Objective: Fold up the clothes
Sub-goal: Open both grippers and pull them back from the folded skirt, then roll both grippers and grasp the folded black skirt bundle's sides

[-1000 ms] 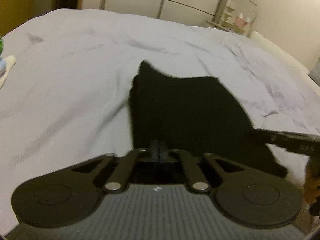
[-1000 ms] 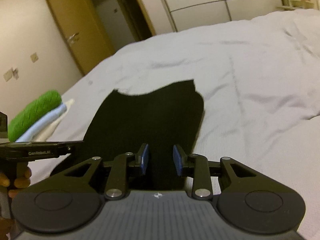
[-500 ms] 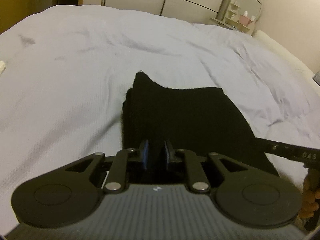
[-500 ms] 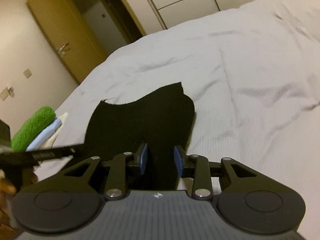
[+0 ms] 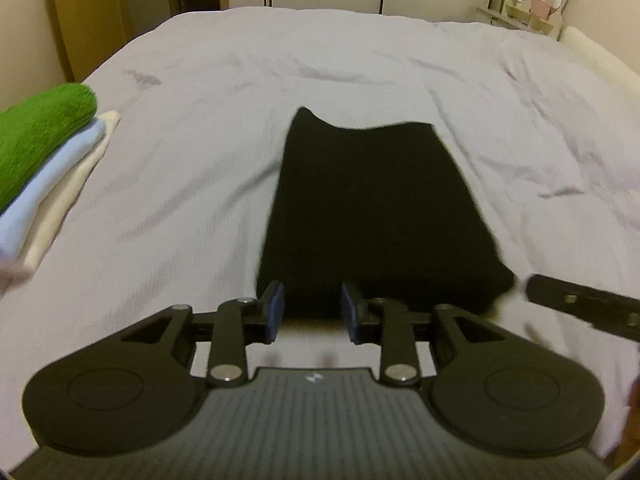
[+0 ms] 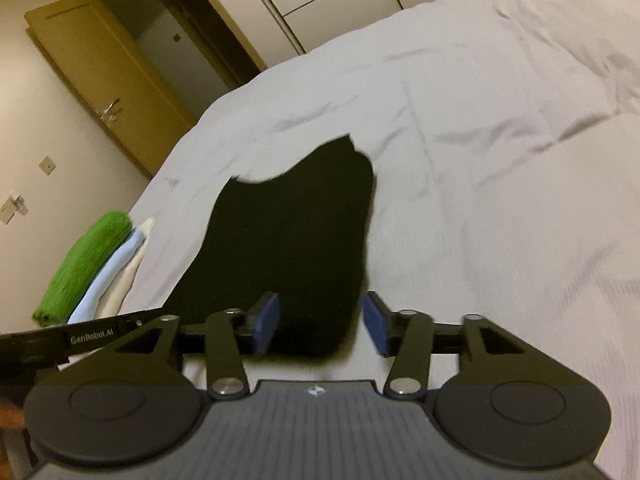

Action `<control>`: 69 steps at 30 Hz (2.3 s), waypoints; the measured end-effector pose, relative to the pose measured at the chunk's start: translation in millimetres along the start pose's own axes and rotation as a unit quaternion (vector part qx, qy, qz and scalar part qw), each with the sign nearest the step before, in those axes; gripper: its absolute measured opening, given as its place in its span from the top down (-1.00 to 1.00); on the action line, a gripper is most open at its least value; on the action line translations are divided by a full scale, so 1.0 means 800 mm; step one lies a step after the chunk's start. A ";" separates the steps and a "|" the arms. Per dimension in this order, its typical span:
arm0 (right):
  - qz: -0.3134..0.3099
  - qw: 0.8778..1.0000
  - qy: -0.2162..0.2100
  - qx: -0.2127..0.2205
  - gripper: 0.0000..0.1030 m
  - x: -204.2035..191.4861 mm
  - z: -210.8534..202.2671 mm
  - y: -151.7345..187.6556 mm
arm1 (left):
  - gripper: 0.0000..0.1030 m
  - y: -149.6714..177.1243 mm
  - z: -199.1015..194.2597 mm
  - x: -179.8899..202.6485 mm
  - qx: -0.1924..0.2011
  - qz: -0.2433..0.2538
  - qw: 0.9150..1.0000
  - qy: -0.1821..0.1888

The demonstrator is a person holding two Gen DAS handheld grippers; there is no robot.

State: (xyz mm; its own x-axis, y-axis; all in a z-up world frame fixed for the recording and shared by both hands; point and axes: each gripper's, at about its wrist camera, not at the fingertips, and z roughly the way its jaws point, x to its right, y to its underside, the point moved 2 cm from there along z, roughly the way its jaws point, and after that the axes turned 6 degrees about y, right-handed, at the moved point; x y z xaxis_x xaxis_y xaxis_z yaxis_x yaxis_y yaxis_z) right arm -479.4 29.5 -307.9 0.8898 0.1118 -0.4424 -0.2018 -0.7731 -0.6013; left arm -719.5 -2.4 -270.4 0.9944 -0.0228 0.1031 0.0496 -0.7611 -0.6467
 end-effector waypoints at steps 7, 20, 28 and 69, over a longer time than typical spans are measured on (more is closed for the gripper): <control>-0.019 1.000 -0.012 0.009 -0.46 -0.020 -0.079 0.038 | 0.36 0.055 -0.102 0.039 0.030 -0.003 0.999 -0.021; -0.124 0.991 0.021 0.049 -0.72 -0.041 -0.187 0.097 | 0.22 0.131 -0.206 0.092 0.063 0.004 0.997 -0.049; -0.125 0.988 0.060 0.066 -0.73 -0.054 -0.215 0.123 | 0.19 0.148 -0.214 0.079 0.062 -0.001 0.998 -0.019; 0.238 0.958 -0.156 -0.028 -0.72 0.090 0.063 -0.003 | -0.19 0.049 0.156 -0.216 0.006 -0.416 0.836 0.359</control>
State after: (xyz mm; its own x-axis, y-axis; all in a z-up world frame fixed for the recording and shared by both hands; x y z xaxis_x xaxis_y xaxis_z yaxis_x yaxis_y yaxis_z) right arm -435.6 71.0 -371.8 0.5348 -0.0874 -0.8405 -0.5249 -0.8138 -0.2493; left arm -877.6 52.8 -407.6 0.3040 0.1245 0.9445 0.7006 -0.7010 -0.1331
